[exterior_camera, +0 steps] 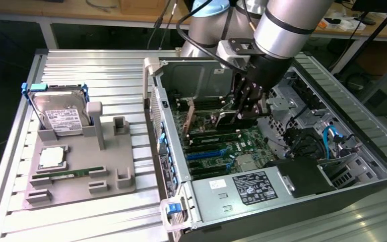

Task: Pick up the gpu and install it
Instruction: 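Insert the gpu into the slot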

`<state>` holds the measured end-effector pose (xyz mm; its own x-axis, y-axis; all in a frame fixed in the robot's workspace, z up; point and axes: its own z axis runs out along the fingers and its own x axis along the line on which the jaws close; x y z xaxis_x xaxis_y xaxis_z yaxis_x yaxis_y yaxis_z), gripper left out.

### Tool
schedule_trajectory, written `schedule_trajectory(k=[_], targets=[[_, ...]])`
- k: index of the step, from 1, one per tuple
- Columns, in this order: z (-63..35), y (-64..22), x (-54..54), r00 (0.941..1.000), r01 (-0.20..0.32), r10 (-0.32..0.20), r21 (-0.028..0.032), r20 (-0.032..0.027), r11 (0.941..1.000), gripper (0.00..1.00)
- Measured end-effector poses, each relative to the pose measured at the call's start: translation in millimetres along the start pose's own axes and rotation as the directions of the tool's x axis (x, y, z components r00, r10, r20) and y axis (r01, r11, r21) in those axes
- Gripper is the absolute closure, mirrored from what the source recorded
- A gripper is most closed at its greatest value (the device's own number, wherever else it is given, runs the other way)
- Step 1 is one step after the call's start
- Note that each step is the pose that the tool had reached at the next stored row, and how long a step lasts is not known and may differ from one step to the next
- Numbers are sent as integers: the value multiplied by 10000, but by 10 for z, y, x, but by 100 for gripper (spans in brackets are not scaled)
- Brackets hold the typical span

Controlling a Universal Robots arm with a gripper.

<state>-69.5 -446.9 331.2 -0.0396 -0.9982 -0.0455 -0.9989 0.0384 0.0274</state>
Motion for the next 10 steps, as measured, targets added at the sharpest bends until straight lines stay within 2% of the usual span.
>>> schedule_trajectory(k=[2,3,5,10], targets=[[7,0,1,10000,6,-6,104,1,9999,73],[14,1,1,10000,9,-9,175,5,9998,73],[28,5,1,10000,14,-15,263,11,9997,73],[68,60,31,10000,17,-17,317,12,9995,73]])
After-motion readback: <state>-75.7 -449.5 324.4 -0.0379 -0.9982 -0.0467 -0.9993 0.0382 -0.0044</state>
